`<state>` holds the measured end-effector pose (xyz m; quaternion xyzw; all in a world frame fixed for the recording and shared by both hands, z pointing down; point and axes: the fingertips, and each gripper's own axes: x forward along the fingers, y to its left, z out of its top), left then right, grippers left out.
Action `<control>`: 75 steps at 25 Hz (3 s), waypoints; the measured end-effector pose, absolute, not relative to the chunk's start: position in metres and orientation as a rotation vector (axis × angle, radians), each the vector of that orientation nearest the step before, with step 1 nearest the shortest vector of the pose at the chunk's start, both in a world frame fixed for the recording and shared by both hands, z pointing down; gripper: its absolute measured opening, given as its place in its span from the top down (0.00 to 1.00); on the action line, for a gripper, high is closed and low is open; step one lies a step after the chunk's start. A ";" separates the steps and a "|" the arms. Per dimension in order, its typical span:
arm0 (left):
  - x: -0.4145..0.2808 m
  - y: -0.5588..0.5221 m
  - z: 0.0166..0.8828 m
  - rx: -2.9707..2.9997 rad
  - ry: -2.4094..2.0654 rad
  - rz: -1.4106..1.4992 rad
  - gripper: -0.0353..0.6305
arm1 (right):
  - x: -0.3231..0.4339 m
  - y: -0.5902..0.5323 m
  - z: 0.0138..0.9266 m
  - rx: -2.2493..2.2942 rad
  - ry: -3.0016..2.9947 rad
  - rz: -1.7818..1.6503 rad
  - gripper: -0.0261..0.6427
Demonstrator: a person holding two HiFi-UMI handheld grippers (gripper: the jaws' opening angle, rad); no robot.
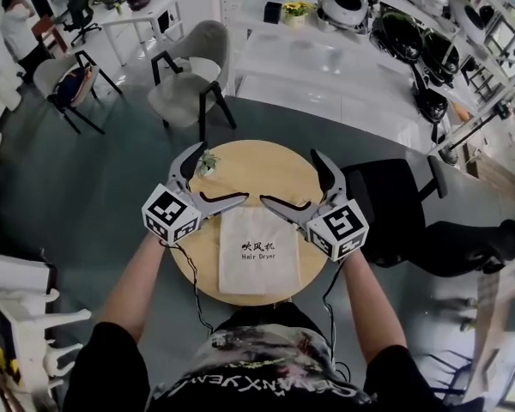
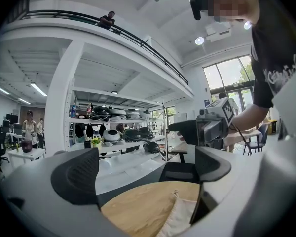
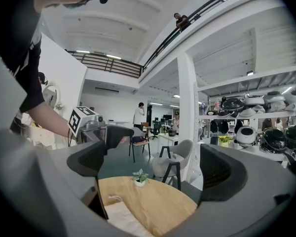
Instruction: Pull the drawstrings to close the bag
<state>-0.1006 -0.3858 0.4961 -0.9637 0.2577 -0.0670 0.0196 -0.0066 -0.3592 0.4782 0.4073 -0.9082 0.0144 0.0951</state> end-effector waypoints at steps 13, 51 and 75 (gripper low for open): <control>-0.076 -0.406 0.501 -2.932 0.889 -0.301 0.06 | 0.026 -0.384 0.487 1.111 -2.729 0.063 0.08; -0.093 -0.431 0.637 -2.762 0.446 -1.103 0.06 | 0.046 -0.418 0.615 0.489 -2.397 0.005 0.09; -0.103 -0.413 0.760 -2.586 0.138 -1.487 0.06 | 0.082 -0.406 0.753 0.233 -2.132 0.028 0.09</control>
